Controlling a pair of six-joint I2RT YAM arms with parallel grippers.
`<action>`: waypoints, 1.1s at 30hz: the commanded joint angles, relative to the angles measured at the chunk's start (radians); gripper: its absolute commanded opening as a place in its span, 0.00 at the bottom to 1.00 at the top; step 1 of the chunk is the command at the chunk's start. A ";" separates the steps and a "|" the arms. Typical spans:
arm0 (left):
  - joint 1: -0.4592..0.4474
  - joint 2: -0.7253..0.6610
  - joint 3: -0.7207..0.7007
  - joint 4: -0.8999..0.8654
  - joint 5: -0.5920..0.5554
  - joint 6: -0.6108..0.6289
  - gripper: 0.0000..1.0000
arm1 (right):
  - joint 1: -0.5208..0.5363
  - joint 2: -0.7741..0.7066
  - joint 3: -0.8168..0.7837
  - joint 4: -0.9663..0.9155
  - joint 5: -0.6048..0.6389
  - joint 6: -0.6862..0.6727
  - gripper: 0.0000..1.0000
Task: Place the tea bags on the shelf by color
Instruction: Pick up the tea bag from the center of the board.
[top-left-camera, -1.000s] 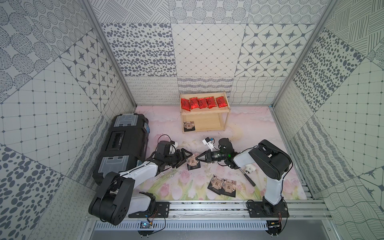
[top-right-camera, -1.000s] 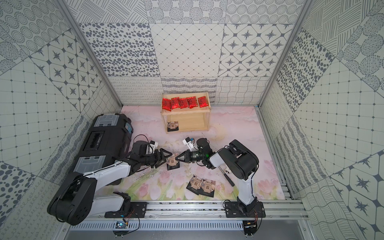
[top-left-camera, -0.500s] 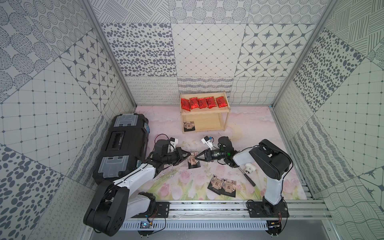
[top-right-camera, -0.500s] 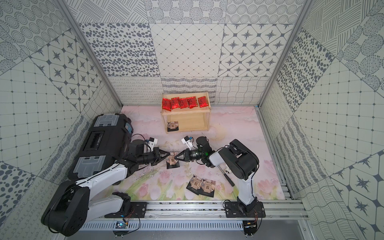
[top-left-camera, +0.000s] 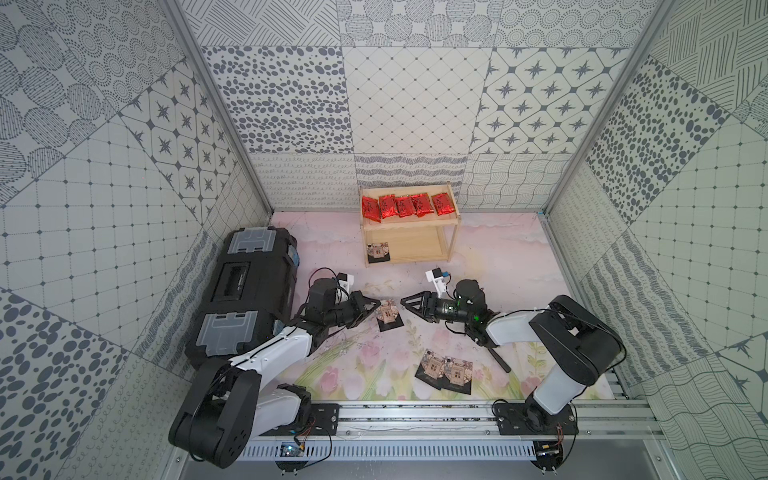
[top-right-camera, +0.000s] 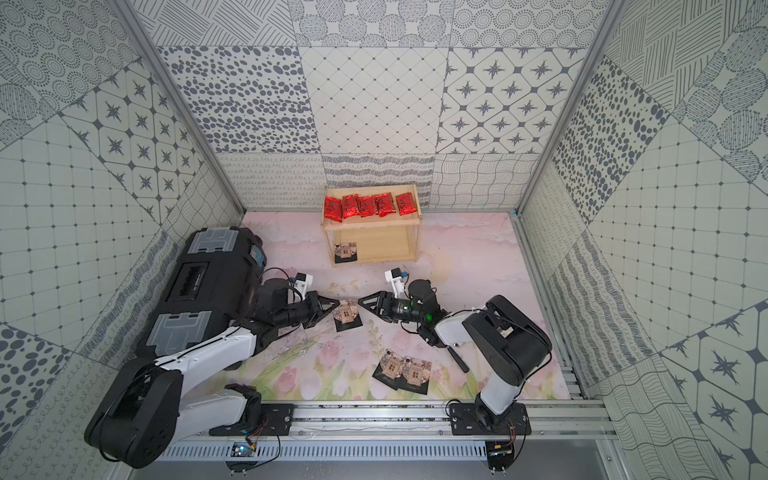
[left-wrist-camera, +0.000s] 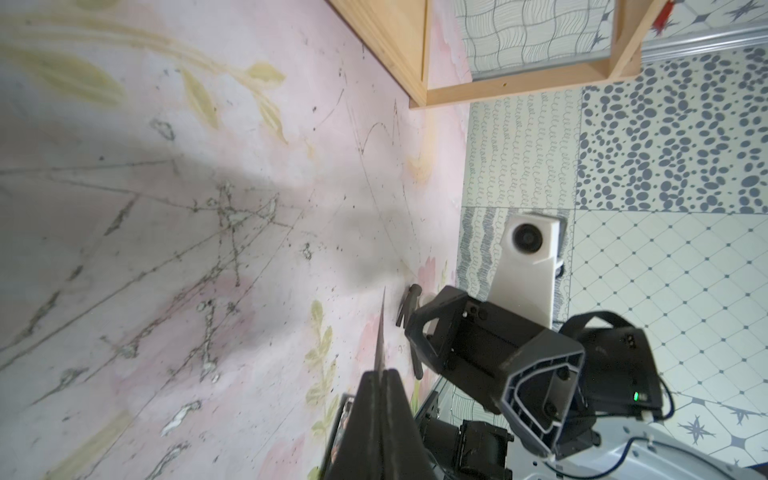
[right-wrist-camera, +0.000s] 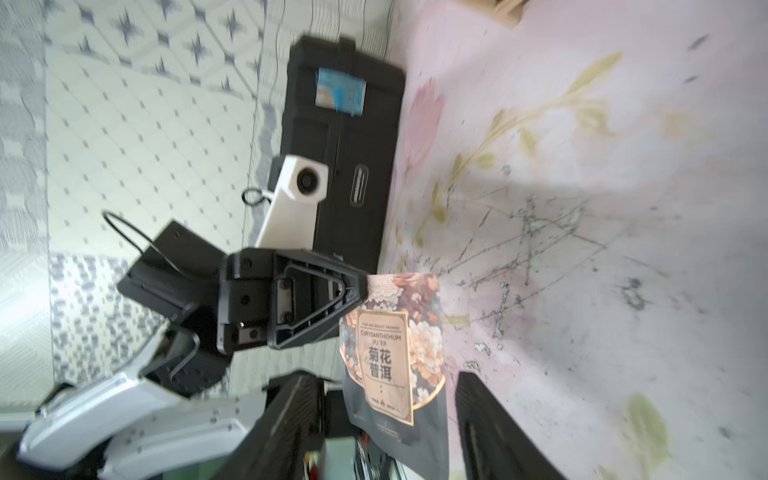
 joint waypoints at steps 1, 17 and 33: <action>-0.015 0.018 -0.003 0.356 -0.097 -0.128 0.00 | 0.022 -0.071 -0.064 0.141 0.259 0.166 0.68; -0.056 0.062 0.059 0.541 -0.164 -0.230 0.00 | 0.103 0.143 0.045 0.466 0.270 0.329 0.58; -0.059 0.059 0.057 0.510 -0.157 -0.217 0.00 | 0.105 0.164 0.089 0.467 0.294 0.312 0.00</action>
